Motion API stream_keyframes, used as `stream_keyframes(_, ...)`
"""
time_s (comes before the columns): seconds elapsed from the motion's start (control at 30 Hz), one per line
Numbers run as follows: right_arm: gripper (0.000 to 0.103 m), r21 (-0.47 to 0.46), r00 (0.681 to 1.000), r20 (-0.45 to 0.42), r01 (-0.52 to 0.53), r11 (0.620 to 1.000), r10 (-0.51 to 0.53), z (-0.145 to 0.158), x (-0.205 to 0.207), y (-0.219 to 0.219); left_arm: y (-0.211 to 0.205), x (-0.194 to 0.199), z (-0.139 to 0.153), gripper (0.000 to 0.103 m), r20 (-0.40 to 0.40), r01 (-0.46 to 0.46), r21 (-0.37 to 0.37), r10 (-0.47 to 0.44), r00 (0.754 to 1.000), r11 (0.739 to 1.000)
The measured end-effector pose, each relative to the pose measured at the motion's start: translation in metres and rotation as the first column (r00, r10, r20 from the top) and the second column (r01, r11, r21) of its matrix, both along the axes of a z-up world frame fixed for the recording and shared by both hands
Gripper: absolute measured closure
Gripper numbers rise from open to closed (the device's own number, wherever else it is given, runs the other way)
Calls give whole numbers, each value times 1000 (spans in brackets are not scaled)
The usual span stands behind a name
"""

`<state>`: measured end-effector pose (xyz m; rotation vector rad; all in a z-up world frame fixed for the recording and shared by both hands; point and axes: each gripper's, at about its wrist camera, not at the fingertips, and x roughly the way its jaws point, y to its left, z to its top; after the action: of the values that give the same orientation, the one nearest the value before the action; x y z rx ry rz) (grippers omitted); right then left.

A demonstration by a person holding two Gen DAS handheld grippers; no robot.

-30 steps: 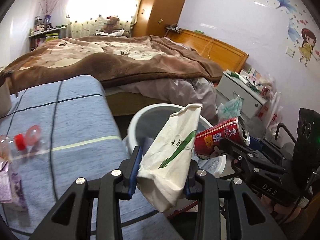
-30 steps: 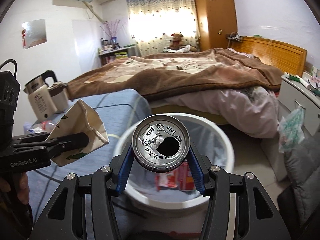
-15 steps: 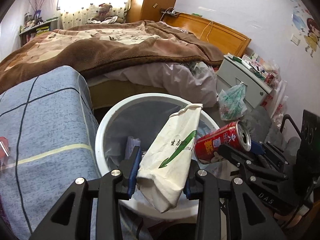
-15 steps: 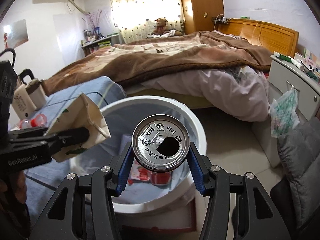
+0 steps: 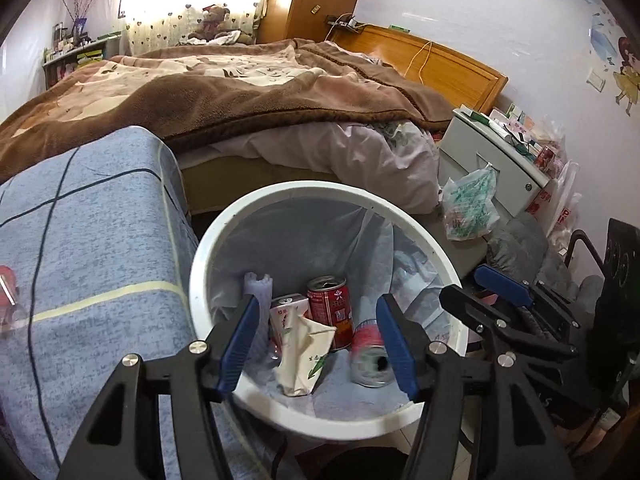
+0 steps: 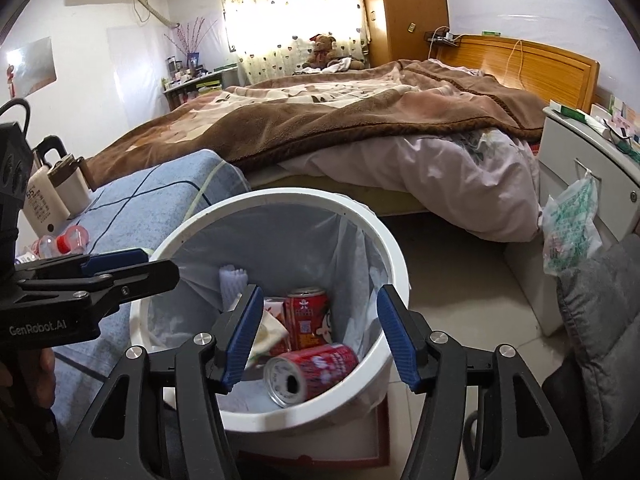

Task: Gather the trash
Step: 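Open both grippers to drop the paper bag and red can into the bin, then move both open grippers back over the trash on the table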

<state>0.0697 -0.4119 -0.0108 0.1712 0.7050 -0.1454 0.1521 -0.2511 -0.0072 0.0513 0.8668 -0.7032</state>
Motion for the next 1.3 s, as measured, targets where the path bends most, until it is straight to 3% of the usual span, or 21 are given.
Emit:
stream_keyframes(0.63, 43, 34, 997, 68, -47, 998, 45, 17, -19, 49, 88, -21, 21, 40, 63, -135, -76, 140, 988, 988)
stream_keyframes(1.0, 43, 58, 988, 97, -127, 990, 121, 27, -17, 93, 152, -29, 24, 40, 96, -248, -97, 258, 962, 964)
stream_keyframes(1.3, 43, 57, 973, 89, -218, 974, 213, 26, -7, 139, 218, -34, 19, 39, 94, -359, -117, 370, 924, 926)
